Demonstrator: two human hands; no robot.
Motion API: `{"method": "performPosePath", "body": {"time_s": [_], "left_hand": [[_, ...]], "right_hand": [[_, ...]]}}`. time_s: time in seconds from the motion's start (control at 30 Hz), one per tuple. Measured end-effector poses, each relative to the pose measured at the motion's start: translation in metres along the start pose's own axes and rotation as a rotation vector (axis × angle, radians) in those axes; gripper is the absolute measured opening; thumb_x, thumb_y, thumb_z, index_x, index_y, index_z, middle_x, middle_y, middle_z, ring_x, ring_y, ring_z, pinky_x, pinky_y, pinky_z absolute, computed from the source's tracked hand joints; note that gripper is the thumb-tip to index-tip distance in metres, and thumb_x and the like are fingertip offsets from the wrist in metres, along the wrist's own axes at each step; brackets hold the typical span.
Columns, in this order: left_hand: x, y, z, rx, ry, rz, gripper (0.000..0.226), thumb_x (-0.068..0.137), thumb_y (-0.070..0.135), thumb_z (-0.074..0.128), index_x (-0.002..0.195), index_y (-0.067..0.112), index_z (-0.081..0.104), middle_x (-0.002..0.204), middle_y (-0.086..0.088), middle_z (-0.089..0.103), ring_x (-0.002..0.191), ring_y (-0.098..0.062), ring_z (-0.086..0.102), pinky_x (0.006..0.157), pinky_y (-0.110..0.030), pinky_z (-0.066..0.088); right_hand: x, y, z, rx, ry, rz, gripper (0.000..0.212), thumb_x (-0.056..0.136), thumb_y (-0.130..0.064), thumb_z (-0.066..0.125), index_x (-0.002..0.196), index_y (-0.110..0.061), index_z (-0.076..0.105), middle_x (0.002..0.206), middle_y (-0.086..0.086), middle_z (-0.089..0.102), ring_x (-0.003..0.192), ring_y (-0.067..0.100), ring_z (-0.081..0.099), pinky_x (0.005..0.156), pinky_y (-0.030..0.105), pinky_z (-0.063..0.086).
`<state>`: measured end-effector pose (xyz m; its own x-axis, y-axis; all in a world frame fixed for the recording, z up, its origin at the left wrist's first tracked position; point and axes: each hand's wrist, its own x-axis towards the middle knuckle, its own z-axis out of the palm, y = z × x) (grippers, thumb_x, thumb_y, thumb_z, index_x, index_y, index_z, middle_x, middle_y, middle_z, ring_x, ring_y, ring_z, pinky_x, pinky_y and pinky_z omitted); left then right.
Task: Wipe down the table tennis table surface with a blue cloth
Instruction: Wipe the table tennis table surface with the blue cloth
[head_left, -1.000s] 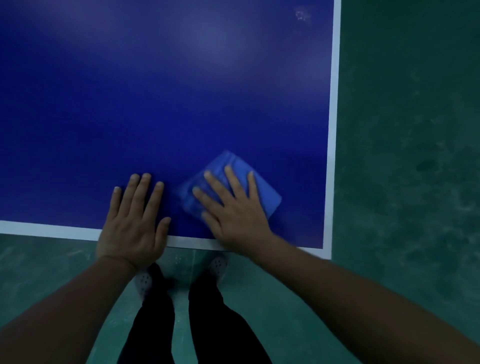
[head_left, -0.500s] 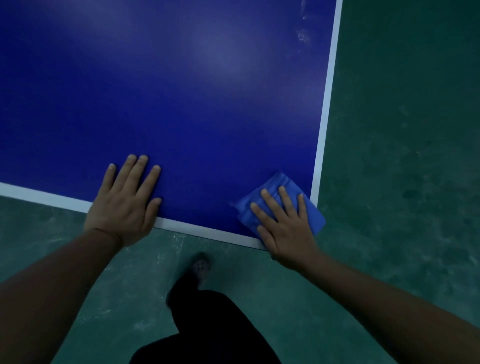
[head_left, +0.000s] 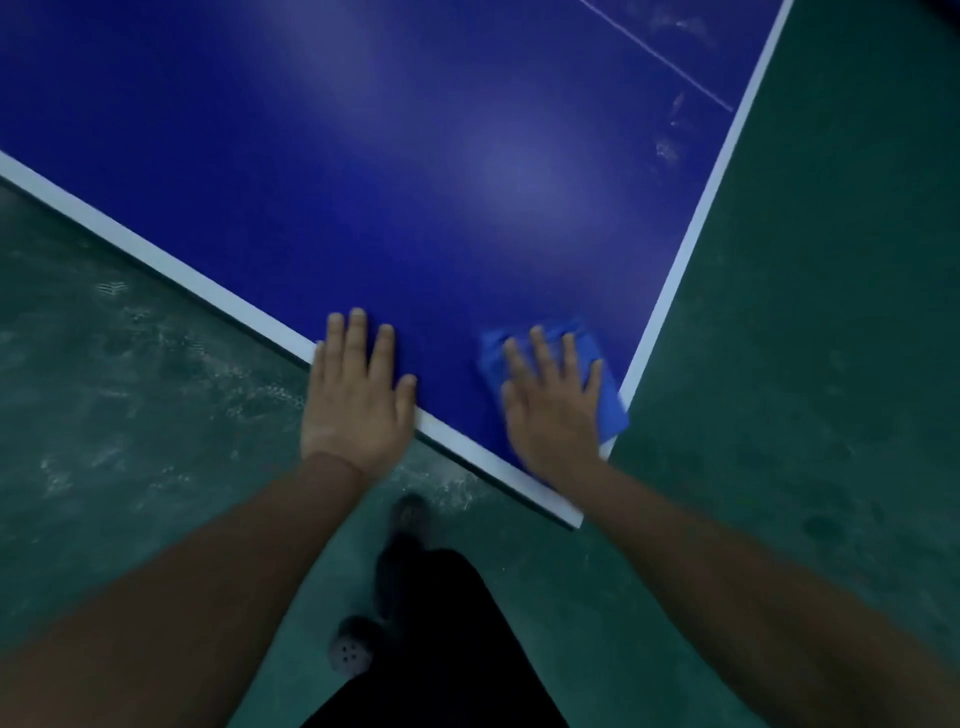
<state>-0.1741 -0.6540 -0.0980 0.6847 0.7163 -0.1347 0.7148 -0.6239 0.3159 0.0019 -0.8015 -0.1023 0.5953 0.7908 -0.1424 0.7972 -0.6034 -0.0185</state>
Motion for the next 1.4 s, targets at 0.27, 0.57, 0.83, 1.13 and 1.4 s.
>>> {"method": "performPosePath", "body": {"time_s": [0.27, 0.57, 0.83, 1.13, 1.4], "left_hand": [[0.01, 0.043, 0.032, 0.103, -0.001, -0.171, 0.074, 0.099, 0.058, 0.004, 0.156, 0.013, -0.001, 0.167, -0.017, 0.001, 0.154, -0.036, -0.01, 0.122, -0.055, -0.008], [0.012, 0.047, 0.035, 0.103, 0.061, -0.209, 0.072, 0.097, 0.051, 0.03, 0.152, 0.006, 0.038, 0.163, -0.018, 0.025, 0.152, -0.039, 0.017, 0.121, -0.058, 0.012], [0.023, 0.078, 0.034, 0.099, 0.101, -0.427, 0.072, 0.097, 0.049, 0.027, 0.152, 0.003, 0.036, 0.162, -0.018, 0.025, 0.153, -0.036, 0.013, 0.123, -0.056, 0.009], [0.045, 0.154, 0.06, 0.062, 0.061, -0.624, 0.076, 0.098, 0.061, 0.016, 0.16, 0.017, 0.018, 0.167, -0.015, 0.01, 0.155, -0.035, -0.003, 0.12, -0.064, -0.001], [0.048, 0.154, 0.058, 0.075, 0.077, -0.631, 0.074, 0.098, 0.056, 0.023, 0.159, 0.014, 0.023, 0.165, -0.018, 0.014, 0.154, -0.038, 0.001, 0.118, -0.061, -0.004]], "right_hand": [[0.07, 0.061, -0.008, -0.068, -0.047, -0.315, 0.058, 0.103, -0.056, 0.012, 0.155, -0.037, 0.029, 0.166, -0.006, 0.021, 0.154, 0.028, 0.011, 0.118, 0.065, 0.012], [0.134, -0.004, -0.014, -0.049, -0.03, -0.658, 0.055, 0.103, -0.049, 0.022, 0.156, -0.037, 0.025, 0.167, -0.003, 0.016, 0.154, 0.033, 0.006, 0.118, 0.067, 0.005], [0.296, 0.105, -0.033, -0.085, 0.037, -0.624, 0.057, 0.099, -0.049, 0.024, 0.154, -0.036, 0.033, 0.163, -0.002, 0.029, 0.151, 0.035, 0.022, 0.116, 0.069, 0.016], [0.257, 0.128, -0.038, -0.001, -0.001, -0.534, 0.055, 0.103, -0.047, 0.023, 0.157, -0.035, 0.025, 0.167, 0.001, 0.016, 0.153, 0.036, 0.009, 0.116, 0.07, 0.008], [0.306, 0.226, -0.042, -0.112, -0.007, -0.728, 0.056, 0.1, -0.047, 0.03, 0.154, -0.033, 0.033, 0.163, 0.002, 0.03, 0.15, 0.036, 0.022, 0.115, 0.069, 0.016]]}}
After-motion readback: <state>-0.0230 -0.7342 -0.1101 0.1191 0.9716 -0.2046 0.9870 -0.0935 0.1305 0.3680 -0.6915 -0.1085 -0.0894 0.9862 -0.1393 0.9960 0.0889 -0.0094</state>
